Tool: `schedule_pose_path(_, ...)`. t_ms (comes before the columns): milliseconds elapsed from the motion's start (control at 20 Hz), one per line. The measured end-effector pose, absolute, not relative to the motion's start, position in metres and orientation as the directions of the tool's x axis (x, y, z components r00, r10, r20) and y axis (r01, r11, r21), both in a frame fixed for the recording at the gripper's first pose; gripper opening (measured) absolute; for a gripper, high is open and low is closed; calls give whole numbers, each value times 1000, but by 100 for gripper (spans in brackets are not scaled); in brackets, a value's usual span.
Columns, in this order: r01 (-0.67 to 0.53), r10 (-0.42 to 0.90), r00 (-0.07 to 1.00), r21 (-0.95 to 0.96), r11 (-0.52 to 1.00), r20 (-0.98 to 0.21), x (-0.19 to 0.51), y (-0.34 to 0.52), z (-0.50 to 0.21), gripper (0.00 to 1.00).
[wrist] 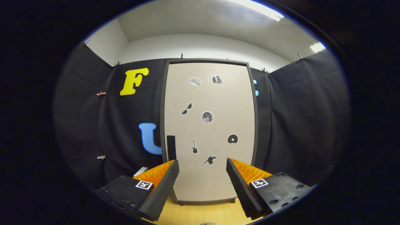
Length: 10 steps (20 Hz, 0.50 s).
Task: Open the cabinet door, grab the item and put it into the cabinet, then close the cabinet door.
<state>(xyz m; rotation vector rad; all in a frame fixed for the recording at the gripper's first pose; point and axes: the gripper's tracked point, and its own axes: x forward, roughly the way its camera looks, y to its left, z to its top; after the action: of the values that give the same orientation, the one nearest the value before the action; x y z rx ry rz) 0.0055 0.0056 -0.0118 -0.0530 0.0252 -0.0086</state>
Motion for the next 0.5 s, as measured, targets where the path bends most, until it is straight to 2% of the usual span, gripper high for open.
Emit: schedule_pose_path(500,5,-7,1000,-43,999,-27,9,4,-14,97)
